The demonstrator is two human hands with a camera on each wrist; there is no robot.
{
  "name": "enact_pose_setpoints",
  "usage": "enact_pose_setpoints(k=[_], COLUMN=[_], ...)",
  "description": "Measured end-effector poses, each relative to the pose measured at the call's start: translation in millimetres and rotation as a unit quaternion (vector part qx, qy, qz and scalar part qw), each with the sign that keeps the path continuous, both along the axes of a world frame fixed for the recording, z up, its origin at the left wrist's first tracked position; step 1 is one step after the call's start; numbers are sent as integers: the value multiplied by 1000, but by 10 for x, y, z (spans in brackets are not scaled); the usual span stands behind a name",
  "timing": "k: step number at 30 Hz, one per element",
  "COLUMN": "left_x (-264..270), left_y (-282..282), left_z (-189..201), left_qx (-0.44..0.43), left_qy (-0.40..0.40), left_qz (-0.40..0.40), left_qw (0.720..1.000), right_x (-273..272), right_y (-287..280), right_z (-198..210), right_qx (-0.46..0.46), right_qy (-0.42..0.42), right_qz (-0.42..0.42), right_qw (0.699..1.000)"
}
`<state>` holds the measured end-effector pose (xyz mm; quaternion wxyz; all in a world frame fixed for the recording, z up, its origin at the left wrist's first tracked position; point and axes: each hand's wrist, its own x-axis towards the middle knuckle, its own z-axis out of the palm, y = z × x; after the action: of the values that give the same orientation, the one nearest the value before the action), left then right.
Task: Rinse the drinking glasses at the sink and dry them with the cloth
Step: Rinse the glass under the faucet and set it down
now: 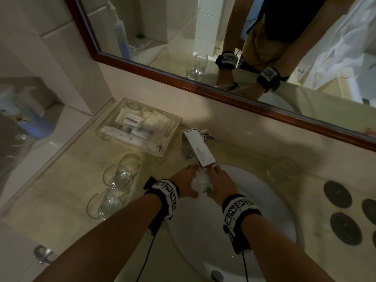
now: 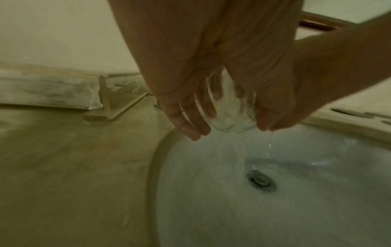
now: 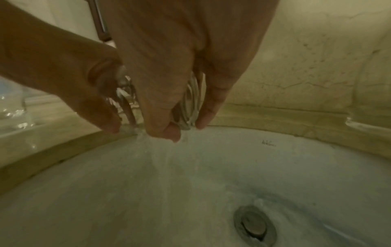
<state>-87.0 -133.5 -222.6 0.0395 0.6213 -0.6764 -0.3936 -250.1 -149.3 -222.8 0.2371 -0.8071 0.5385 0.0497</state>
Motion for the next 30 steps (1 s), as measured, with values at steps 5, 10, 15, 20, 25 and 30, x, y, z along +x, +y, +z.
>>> enact_pose_setpoints(k=[5,10,15,20,25,30], left_x=[-6,13,29,-19,-38,-56], left_y=[57,-1,-14,-28,-31,-37], left_z=[-57,38,92,77,67,76], left_qx=[-91,3,23,-47,-21,13], left_qy=[-96,-80,26,91,98,-46], left_qz=[-28,-33,32,31,30,-49], left_qw=[991,996,999,994,995,998], right_x=[54,89,109,79,64,38], right_y=[-79,-33,23,-72,-38,-38], right_z=[86,86,41,117,97,124], right_qx=[110,124,40,93,138,90], right_qy=[-44,-31,-43,-79,-38,32], right_qz=[-42,-5,-19,-92,-64,-4], right_qw=[992,992,998,988,988,995])
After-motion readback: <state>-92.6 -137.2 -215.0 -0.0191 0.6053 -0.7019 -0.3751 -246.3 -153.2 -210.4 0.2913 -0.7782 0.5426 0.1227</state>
